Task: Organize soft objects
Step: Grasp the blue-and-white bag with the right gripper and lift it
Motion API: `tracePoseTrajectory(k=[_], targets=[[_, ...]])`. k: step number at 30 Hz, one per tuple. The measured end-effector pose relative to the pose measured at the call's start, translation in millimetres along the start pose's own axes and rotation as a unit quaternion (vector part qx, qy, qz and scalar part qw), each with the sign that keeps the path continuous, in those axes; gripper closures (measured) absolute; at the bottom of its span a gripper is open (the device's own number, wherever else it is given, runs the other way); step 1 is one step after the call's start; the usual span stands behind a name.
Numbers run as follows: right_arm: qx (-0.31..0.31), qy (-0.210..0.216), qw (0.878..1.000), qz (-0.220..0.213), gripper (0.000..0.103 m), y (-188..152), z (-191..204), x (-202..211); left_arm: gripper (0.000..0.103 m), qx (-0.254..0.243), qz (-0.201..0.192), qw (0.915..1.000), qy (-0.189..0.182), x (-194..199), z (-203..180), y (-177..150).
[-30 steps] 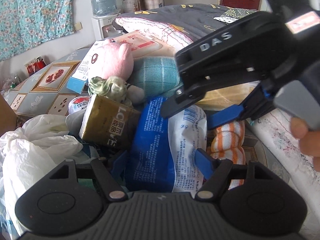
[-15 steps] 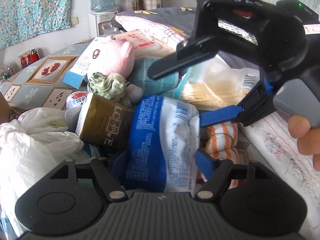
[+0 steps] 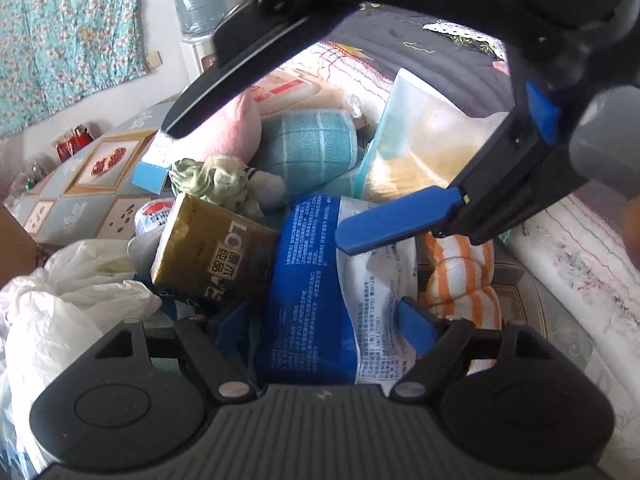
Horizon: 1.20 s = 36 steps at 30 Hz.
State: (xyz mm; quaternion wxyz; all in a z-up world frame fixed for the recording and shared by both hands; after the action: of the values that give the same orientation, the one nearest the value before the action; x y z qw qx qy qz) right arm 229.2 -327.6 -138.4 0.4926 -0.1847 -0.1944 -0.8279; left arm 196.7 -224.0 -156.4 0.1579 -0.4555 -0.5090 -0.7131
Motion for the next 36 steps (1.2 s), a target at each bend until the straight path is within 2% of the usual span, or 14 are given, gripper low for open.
tracePoseTrajectory(k=[3,6,9,13,18,21,26,36], targets=[[0.028,-0.038,0.999,-0.024,0.017,3.4,-2.1,9.7,0.027,0.018,0.006,0.9996,-0.023,-1.3,4.6,-1.3],[0.043,-0.092,0.994,-0.034,0.017,6.4,-13.2,14.5,0.026,0.033,0.013,0.9986,-0.038,-4.3,8.9,-0.7],[0.041,-0.133,0.99,-0.024,0.016,8.8,-29.2,8.3,0.024,0.037,0.02,0.9981,-0.044,-7.1,9.6,1.0],[0.033,-0.158,0.987,-0.007,0.016,11.9,-45.3,-6.1,0.02,0.046,0.035,0.997,-0.052,-16.4,9.9,2.3],[0.041,-0.158,0.987,-0.002,0.015,14.0,-49.9,-17.2,0.025,0.06,0.037,0.996,-0.054,-21.1,9.6,4.4],[0.055,-0.163,0.985,-0.007,0.021,10.8,-45.2,-16.5,0.031,0.064,0.034,0.996,-0.051,-16.4,8.7,5.2],[0.054,-0.15,0.987,-0.022,0.026,4.2,-35.5,-1.6,0.031,0.065,0.02,0.9965,-0.05,1.1,8.5,6.6],[0.1,-0.107,0.987,-0.062,0.026,-15.7,32.3,42.9,0.031,0.085,-0.048,0.9943,-0.043,69.2,21.5,18.4]])
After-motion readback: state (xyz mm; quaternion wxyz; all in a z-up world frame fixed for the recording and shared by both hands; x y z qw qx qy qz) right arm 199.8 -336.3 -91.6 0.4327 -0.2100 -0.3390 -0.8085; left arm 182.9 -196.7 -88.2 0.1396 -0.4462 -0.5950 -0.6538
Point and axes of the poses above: each gripper's, at about its wrist camera, not at the fingertips, and x roughly against the way its jaws point, z to its left, y to its top, the point moved 8 cm from there along -x, roughly the way its jaws point, and after that the axes turned 1 degree about -x, right-handed, at the moved point
